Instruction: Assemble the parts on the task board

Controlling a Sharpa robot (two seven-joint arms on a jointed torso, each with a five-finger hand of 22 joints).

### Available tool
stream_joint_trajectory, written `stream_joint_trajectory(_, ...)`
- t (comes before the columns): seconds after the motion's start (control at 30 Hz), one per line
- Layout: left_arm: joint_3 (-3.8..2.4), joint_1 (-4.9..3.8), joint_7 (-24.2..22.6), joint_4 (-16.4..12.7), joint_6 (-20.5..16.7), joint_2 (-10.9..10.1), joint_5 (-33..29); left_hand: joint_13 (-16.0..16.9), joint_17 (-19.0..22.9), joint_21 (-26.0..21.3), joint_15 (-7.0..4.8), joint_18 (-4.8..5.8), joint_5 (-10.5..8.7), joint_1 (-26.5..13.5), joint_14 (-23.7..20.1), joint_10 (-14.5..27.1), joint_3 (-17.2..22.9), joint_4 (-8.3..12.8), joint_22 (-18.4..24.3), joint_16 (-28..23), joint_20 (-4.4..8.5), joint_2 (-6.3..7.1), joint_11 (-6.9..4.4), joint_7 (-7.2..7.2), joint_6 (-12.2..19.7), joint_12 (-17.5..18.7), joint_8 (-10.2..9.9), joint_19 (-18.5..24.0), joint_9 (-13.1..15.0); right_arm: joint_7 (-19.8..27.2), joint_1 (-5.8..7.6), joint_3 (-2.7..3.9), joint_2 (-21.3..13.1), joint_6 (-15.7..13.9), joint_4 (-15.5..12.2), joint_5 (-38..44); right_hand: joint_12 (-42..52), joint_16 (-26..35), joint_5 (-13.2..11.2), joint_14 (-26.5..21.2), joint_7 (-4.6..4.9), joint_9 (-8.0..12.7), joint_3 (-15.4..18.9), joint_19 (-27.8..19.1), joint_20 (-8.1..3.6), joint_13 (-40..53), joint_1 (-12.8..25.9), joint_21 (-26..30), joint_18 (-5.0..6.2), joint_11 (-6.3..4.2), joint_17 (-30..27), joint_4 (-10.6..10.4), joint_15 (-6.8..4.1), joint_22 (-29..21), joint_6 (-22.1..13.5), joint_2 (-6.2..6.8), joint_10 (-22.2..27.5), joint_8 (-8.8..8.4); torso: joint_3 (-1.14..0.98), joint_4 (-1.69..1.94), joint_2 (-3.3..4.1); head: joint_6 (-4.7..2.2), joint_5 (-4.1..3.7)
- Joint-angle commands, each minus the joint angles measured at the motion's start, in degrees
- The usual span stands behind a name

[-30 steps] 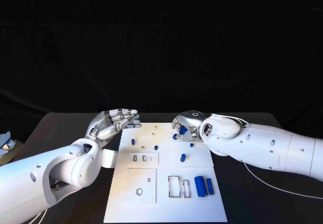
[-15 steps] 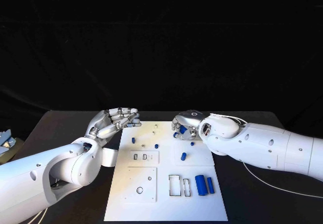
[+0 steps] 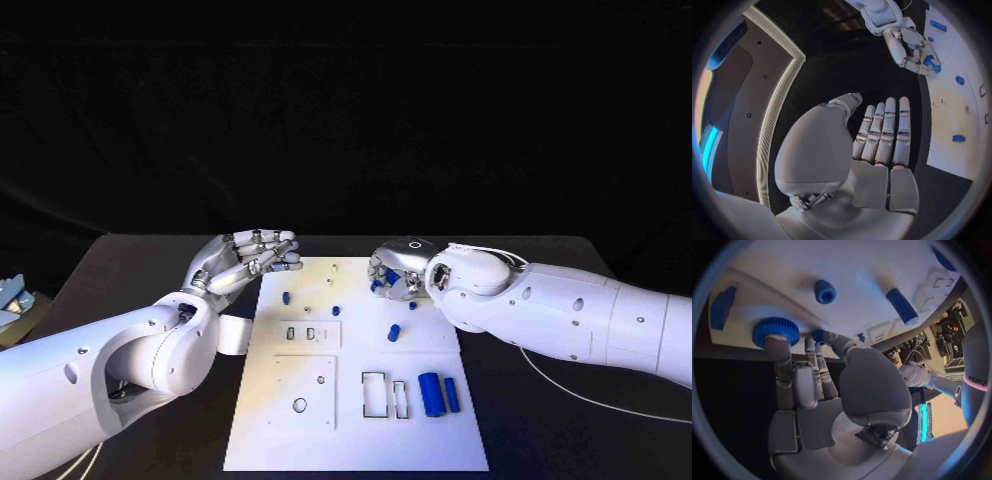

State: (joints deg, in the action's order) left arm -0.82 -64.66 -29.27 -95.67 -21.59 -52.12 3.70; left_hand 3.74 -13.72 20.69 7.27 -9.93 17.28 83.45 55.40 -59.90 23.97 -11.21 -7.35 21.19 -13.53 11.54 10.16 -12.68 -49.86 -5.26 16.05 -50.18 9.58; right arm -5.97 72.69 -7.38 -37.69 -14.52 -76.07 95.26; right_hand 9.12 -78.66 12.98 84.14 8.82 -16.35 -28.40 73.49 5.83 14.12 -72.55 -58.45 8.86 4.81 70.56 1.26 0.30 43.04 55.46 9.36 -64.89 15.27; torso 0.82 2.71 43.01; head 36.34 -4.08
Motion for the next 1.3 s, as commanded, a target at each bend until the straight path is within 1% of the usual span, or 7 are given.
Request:
stream_joint_trajectory(0.03,-0.06,-0.15,0.1,-0.2,1.2,-0.1,-0.4,-0.1,-0.1,0.3,0.11,-0.55,-0.21,-0.8,0.3,0.2,0.5,0.0,0.0,0.4,-0.03,0.00,0.12,-0.99,0.5,0.5,-0.4,-0.5,-0.1,-0.3,-0.25,-0.10,0.1,1.4,0.0,0.9,0.3,-0.3,-0.3,2.4,0.03,-0.1,-0.5,0.3,-0.06,0.0,-0.8,-0.3,-0.84,0.06,0.0,-0.1,-0.22,0.3,0.5,-0.02,-0.2,0.47,-0.01,-0.04,0.13,0.06,0.11)
stream_joint_trajectory(0.17,-0.07,-0.19,0.2,-0.2,1.2,-0.1,-0.6,0.0,-0.1,0.3,0.12,-0.55,-0.21,-0.8,0.3,0.2,0.5,0.0,0.0,0.4,-0.03,-0.02,0.14,-1.01,0.5,0.5,-0.4,-0.5,-0.1,-0.7,-0.30,-0.11,0.1,0.2,0.0,0.9,0.4,-0.4,-0.3,2.4,-0.01,-0.3,-0.7,0.3,-0.08,0.1,-0.9,-0.6,-0.87,0.03,0.2,0.0,-0.24,0.5,0.6,-0.17,-0.2,0.57,-0.02,-0.05,0.17,0.20,0.15)
stream_joint_trajectory(0.23,-0.07,-0.20,0.2,-0.2,1.3,-0.1,-0.7,0.0,-0.1,0.3,0.12,-0.55,-0.21,-0.8,0.3,0.2,0.5,0.0,0.0,0.4,-0.03,-0.02,0.14,-1.01,0.5,0.5,-0.4,-0.5,-0.1,-1.2,-0.32,-0.11,0.0,-1.4,-0.3,0.9,0.8,-0.8,-0.4,2.5,-0.20,-0.7,-1.2,0.4,-0.15,0.2,-1.3,-1.2,-0.93,-0.14,0.5,-0.1,-0.38,1.3,1.1,-0.91,-0.6,0.96,-0.03,-0.06,0.17,0.20,0.16)
stream_joint_trajectory(0.27,-0.07,-0.20,0.2,-0.2,1.3,-0.1,-0.7,0.0,-0.1,0.3,0.12,-0.55,-0.21,-0.8,0.3,0.2,0.5,0.0,0.0,0.4,-0.03,-0.02,0.14,-1.01,0.5,0.5,-0.4,-0.5,-0.1,-1.6,-0.34,-0.11,-0.1,-2.4,-0.6,0.9,1.7,-1.3,-2.9,2.6,-0.73,-1.4,-2.0,0.8,-0.35,0.6,-1.9,-2.2,-1.06,-0.56,1.2,-0.1,-0.77,2.6,2.1,-2.23,-1.8,1.78,-0.05,-0.04,0.18,0.24,0.14)
stream_joint_trajectory(0.4,-0.07,-0.21,0.3,-0.1,1.3,-0.2,-1.1,0.0,-0.2,0.4,0.14,-0.54,-0.21,-0.9,0.3,0.3,0.5,0.0,0.0,0.5,-0.02,-0.19,0.19,-1.08,0.6,0.6,-0.5,-0.6,-0.2,-2.7,-0.38,-0.11,-0.6,-6.1,-1.4,0.9,2.6,-1.6,-3.1,2.6,-1.34,-2.9,-2.9,0.7,-0.82,1.2,-2.1,-3.0,-1.11,-1.24,1.3,0.0,-1.23,3.5,3.0,-3.01,-2.7,3.02,-0.06,-0.08,0.17,0.23,0.21)
stream_joint_trajectory(0.7,-0.07,-0.22,0.3,0.1,1.3,-0.2,-1.4,0.0,-0.2,0.4,0.14,-0.54,-0.21,-0.9,0.3,0.3,0.5,0.0,0.0,0.5,-0.02,-0.19,0.19,-1.08,0.6,0.6,-0.5,-0.6,-0.2,-4.3,-0.19,0.02,-0.8,-10.9,-2.5,0.7,2.9,-1.8,-3.2,2.7,-1.51,-3.6,-3.2,0.6,-0.98,1.5,-2.2,-3.3,-1.16,-1.42,1.5,0.3,-1.37,4.0,3.1,-3.06,-2.8,3.55,-0.03,-0.06,0.25,-0.14,0.22)
stream_joint_trajectory(1.3,-0.07,-0.22,0.4,0.2,1.5,0.4,-1.5,0.0,-0.2,0.4,0.15,-0.53,-0.22,-1.0,0.4,0.4,0.6,0.0,0.0,0.6,-0.01,-0.30,0.22,-1.09,0.6,0.7,-0.6,-0.6,-0.2,-2.9,0.25,0.23,8.0,-13.9,6.0,-0.7,2.4,-2.1,-3.1,2.7,-1.25,-4.7,-3.8,0.4,-0.96,1.3,-2.3,-3.8,-1.26,-1.14,1.7,0.7,-1.20,4.7,2.4,-2.75,-1.8,3.82,-0.10,0.33,0.63,-0.23,0.22)
